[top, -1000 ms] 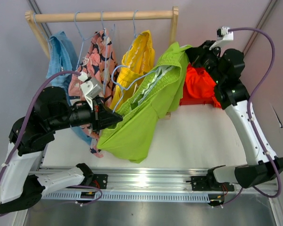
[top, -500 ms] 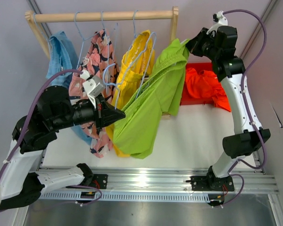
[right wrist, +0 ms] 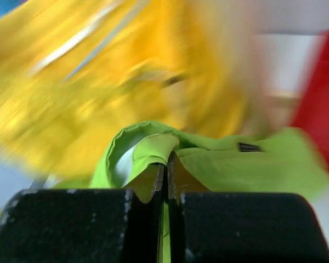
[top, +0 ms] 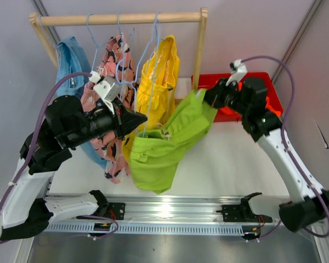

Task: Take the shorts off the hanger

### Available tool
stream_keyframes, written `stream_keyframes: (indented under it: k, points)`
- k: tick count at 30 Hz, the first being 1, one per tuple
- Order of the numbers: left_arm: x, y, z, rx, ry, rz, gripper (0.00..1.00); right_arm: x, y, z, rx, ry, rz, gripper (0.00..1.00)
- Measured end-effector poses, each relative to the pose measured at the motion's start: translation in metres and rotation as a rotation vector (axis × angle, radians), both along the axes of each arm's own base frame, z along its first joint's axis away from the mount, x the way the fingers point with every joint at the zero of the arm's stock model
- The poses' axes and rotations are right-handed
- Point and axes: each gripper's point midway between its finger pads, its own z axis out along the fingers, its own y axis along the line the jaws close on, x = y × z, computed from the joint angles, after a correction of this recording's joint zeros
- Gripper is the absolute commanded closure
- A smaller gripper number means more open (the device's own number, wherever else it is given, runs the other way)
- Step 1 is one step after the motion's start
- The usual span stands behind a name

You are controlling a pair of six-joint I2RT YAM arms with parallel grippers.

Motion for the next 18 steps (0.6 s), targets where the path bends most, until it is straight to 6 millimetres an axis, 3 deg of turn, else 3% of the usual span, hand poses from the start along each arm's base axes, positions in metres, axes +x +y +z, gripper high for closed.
stream_keyframes:
  k: [3,5,8,10,12,15,18]
  points:
    - [0.019,-0.007,0.011,-0.067,-0.050,0.060,1.00,-0.081,0.056,0.014,0.029,-0.082,0.245,1.00]
    - [0.031,-0.015,0.016,-0.100,-0.063,0.088,1.00,-0.136,0.080,0.026,0.061,-0.132,0.392,1.00]
    - [0.050,-0.030,0.018,-0.126,-0.061,0.116,1.00,-0.183,0.087,0.042,0.087,-0.189,0.479,1.00]
    - [0.057,-0.037,0.011,-0.117,-0.040,0.123,1.00,-0.190,0.077,0.057,0.084,-0.229,0.433,1.00]
    - [0.060,-0.042,0.000,-0.095,-0.022,0.118,1.00,-0.175,0.055,0.081,0.048,-0.266,0.285,1.00]
    - [0.048,-0.038,-0.009,-0.088,-0.007,0.085,1.00,-0.146,0.017,0.138,0.018,-0.369,0.033,1.00]
    - [0.028,-0.027,-0.020,-0.088,0.029,0.057,1.00,-0.118,-0.027,0.211,0.017,-0.510,-0.224,1.00]
